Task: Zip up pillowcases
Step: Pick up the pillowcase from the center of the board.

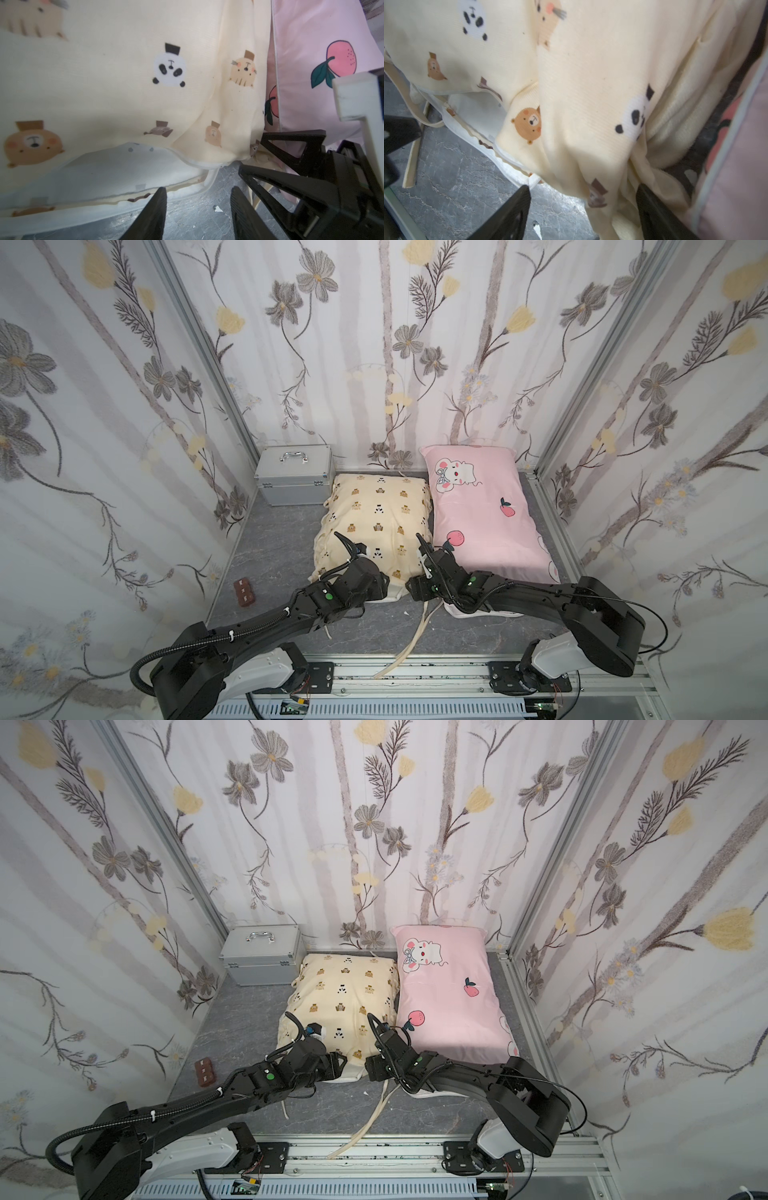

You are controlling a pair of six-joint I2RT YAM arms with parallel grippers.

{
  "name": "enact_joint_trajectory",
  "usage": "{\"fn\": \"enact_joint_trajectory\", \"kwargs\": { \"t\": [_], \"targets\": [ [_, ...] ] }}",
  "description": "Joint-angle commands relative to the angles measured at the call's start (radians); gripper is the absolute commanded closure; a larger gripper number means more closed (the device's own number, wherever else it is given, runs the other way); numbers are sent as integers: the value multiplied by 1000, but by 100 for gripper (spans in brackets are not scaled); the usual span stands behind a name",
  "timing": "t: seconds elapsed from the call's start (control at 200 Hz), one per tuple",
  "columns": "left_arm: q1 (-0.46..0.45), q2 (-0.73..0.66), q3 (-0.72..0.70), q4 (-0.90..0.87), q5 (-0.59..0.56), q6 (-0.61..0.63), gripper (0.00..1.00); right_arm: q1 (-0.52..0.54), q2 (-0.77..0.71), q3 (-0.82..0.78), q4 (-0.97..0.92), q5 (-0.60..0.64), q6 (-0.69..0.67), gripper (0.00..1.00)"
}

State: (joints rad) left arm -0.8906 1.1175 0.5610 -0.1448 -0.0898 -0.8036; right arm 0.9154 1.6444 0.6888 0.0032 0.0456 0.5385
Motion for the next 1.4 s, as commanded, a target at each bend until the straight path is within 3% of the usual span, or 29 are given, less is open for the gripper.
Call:
{"fn": "enact_joint_trajectory", "kwargs": {
  "t": [0.0, 0.215, 0.495, 0.62, 0.739, 0.944, 1.204, 1.394],
  "targets": [
    [-30, 8, 10, 35, 12, -67, 52, -5, 12, -17, 8, -6, 24, 27],
    [-76, 55, 2, 138, 52, -121, 56, -20, 40, -20, 85, -39, 19, 49],
    [-84, 138, -1, 288, 103, -186, 55, -29, 92, -15, 171, -79, 13, 50],
    [-82, 233, -1, 357, 149, -238, 54, -39, 97, -15, 185, -105, 17, 83],
    [-69, 290, -13, 450, 184, -283, 51, -50, 82, -21, 178, -170, 17, 100],
    [-30, 347, -40, 603, 231, -350, 49, -73, 33, -47, 198, -309, 67, 100],
    [-13, 312, -73, 588, 210, -349, 47, -106, 18, -49, 175, -404, 104, 100],
    [-3, 227, -69, 449, 169, -281, 46, -121, 20, -42, 160, -452, 105, 100]
  ]
}}
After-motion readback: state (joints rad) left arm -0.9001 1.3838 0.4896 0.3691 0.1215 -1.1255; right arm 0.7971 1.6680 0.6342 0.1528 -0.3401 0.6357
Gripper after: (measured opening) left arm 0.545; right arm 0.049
